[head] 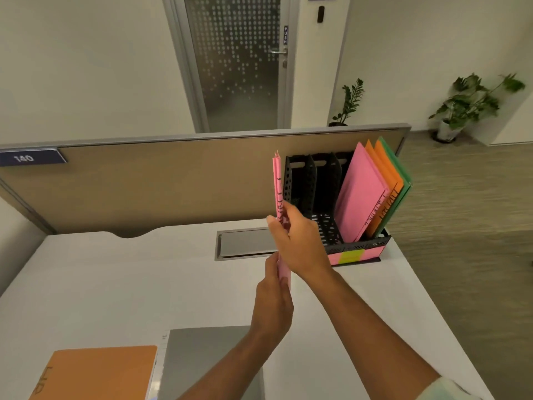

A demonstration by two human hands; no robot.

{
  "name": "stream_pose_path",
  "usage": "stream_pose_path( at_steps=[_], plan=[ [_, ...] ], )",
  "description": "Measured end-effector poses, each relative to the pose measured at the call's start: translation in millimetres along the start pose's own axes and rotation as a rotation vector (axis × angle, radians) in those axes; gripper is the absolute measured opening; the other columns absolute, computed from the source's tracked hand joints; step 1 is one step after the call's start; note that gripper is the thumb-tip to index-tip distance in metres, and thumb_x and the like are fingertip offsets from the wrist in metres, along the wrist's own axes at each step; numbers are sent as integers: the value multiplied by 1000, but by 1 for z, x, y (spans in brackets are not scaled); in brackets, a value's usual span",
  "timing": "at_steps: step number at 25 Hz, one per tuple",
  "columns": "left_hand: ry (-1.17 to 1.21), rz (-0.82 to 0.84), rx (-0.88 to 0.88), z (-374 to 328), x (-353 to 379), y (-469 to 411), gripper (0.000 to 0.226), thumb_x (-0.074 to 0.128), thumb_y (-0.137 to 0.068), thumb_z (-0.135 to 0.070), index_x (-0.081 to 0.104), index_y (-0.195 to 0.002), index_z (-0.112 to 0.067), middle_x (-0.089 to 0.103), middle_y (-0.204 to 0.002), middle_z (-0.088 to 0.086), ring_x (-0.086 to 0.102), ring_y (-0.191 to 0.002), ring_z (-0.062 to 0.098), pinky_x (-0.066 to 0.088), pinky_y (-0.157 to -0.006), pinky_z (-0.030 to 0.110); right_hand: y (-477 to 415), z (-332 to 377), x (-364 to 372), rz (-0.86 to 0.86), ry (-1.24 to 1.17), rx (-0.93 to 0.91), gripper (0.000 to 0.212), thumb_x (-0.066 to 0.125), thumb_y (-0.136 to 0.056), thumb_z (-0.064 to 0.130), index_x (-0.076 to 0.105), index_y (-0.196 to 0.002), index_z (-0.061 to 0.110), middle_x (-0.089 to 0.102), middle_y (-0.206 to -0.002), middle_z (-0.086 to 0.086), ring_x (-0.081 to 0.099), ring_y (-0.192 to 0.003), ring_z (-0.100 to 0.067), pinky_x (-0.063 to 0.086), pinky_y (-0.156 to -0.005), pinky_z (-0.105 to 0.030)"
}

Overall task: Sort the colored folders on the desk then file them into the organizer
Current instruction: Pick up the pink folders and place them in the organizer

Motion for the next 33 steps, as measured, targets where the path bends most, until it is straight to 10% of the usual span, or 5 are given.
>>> stream_pose_path(
  at_steps=[6,14,19,29,33],
  plan=[
    [-127,72,57,-38,60,3,55,44,-112,-18,25,-163,-26,75,-111,3,60,-60,8,48,-58,9,-20,8,-92,-206,49,-111,34,49,-105,36,54,-134,18,65,-78,7,66,-67,-6,56,-55,-20],
    [-80,155,131,-85,131,-24,63,49,-110,-21,22,-165,-33,60,-149,-11,64,-124,7,51,-106,18,-24,14,-178,-452,213,-315,56,50,-104,19,30,-156,22,54,-89,5,59,-66,-16,55,-52,-25],
    [-93,135,127,-102,157,-85,44,51,-110,-22,45,-154,-20,73,-124,1,70,-107,16,62,-96,41,-40,-14,-203,-492,339,-314,39,50,-104,23,48,-142,13,65,-93,-12,50,-71,-9,29,-59,-2],
    [36,162,169,-118,177,-160,32,59,-106,-15,62,-132,3,60,-82,-23,64,-76,-16,53,-68,4,-71,-64,-190,-467,340,-325,35,59,-99,13,58,-134,6,71,-103,-16,72,-91,-28,63,-82,-46],
    [155,183,96,-86,190,-171,35,57,-106,-16,60,-137,1,68,-97,-18,70,-95,-2,62,-91,25,-72,-94,-169,-404,358,-247,37,60,-101,11,57,-137,6,73,-108,-15,73,-98,-28,58,-88,-38]
  ],
)
Point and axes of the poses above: each hand's wrist, its own y-axis away from the middle knuckle, its own x-axis out of the palm, z = x × y, the point moved 6 cm from there along -y, towards the middle knuckle
